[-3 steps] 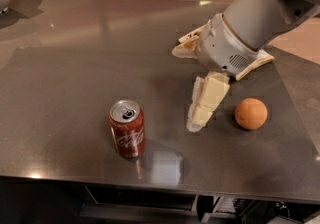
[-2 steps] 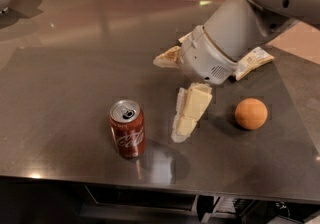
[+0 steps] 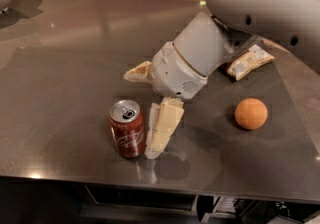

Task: Knock coke can over

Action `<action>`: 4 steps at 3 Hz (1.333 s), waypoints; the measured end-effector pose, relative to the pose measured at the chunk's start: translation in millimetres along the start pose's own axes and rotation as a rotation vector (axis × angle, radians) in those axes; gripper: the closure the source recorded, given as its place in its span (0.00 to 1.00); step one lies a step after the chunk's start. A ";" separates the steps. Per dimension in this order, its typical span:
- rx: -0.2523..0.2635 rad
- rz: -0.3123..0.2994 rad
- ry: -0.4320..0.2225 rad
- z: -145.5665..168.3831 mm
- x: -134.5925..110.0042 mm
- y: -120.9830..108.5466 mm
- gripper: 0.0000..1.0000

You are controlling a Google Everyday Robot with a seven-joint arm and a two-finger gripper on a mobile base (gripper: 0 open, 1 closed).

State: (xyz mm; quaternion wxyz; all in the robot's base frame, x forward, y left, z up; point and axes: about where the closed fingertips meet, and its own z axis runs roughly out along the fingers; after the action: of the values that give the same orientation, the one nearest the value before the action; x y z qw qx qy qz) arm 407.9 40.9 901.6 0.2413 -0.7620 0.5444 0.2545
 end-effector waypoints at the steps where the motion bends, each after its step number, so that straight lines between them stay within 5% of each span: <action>1: -0.035 -0.007 -0.028 17.3 -9.2 4.0 0.00; 4: -0.027 0.024 -0.030 16.4 -14.2 -2.5 0.65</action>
Offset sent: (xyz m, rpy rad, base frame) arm -0.0095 0.0302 -0.0210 0.0172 0.0490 0.0233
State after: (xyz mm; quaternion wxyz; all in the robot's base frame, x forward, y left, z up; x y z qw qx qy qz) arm 404.3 62.3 898.7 0.2362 -0.7545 0.5465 0.2761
